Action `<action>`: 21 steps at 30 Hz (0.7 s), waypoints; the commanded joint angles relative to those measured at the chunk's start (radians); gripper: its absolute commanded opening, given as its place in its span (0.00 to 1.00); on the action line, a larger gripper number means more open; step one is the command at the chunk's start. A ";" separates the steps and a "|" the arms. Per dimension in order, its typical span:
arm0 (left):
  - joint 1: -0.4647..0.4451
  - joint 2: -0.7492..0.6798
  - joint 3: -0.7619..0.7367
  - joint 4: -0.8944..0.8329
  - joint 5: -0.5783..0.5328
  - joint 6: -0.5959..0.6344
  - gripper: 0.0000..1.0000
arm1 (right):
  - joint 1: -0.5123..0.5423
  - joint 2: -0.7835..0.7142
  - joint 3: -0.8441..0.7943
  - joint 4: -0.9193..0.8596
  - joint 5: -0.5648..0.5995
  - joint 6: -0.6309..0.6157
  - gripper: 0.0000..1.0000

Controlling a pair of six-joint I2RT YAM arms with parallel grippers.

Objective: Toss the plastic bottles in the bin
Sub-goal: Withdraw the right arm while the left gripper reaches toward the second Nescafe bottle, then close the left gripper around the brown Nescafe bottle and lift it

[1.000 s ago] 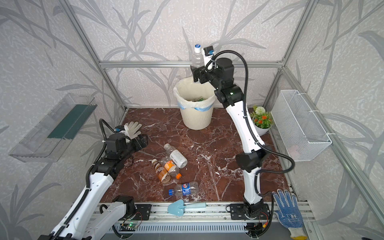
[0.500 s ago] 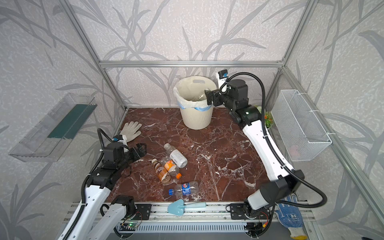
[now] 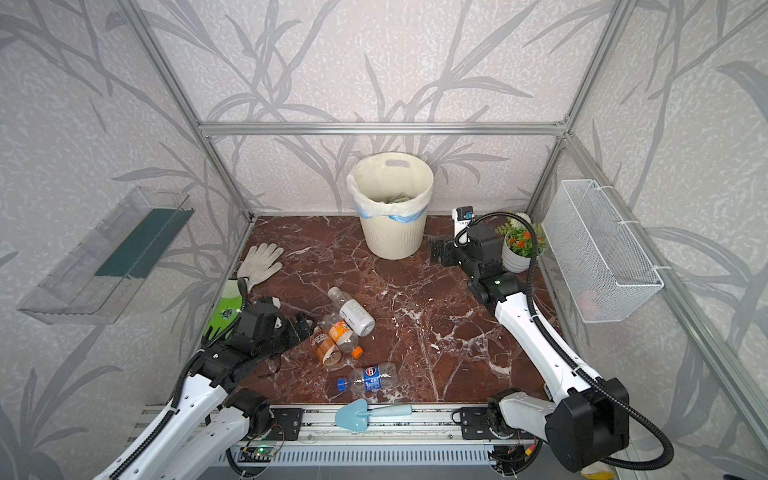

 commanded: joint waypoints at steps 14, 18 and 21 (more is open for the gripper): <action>-0.087 0.162 -0.081 0.087 0.041 -0.269 0.91 | -0.048 0.029 -0.070 0.131 -0.052 0.107 1.00; -0.087 0.176 -0.096 0.133 0.062 -0.294 0.90 | -0.061 0.041 -0.088 0.151 -0.064 0.123 1.00; -0.087 0.215 -0.081 0.134 0.075 -0.282 0.90 | -0.070 0.056 -0.098 0.165 -0.073 0.133 0.99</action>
